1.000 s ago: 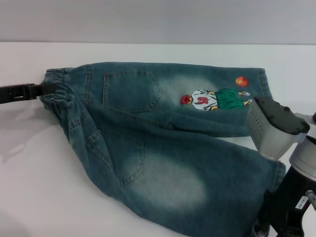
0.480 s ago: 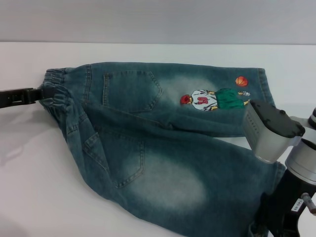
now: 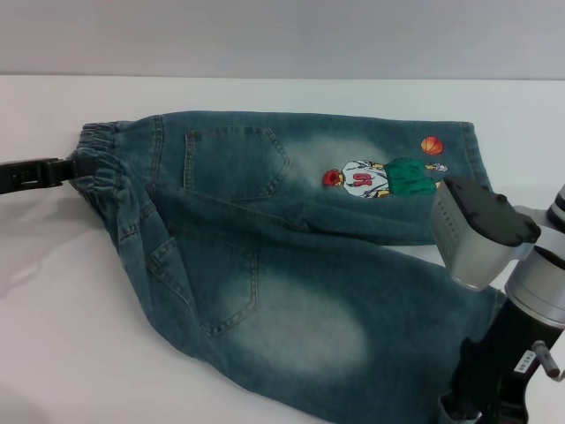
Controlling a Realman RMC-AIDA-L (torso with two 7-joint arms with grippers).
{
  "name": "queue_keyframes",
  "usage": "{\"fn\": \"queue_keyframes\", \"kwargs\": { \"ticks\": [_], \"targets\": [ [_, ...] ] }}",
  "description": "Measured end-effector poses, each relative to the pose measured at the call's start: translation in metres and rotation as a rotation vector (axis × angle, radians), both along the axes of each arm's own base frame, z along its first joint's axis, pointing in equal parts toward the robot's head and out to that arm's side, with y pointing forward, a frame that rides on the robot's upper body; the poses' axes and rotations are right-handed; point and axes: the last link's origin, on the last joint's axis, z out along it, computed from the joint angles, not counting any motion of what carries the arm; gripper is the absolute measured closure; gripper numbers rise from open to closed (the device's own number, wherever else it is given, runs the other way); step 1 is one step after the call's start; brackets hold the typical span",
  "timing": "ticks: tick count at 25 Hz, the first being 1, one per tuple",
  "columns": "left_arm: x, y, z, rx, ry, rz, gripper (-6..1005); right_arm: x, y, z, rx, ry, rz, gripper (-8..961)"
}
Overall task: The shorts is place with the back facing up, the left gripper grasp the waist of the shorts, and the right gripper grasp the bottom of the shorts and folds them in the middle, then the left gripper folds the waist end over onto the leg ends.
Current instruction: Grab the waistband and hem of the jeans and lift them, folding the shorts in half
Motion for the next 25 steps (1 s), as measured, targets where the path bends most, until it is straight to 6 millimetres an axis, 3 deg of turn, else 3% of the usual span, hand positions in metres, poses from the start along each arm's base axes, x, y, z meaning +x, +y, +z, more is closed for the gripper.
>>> {"fn": "queue_keyframes", "kwargs": {
  "ticks": [1,12,25],
  "targets": [
    [-0.0003,0.0001,0.0008,0.002,0.002,-0.002,951,-0.0002,0.0003,-0.0003,0.001,0.001,0.003,442],
    [-0.0012,0.0009,0.0022,0.008,0.011,-0.004,951,-0.0022,0.0018,-0.0003,0.002,0.003,0.016,833],
    [-0.006,-0.0033,0.0048,0.025,0.007,-0.002,951,-0.0095,0.0006,-0.0007,0.018,0.1,-0.008,929]
  ]
}}
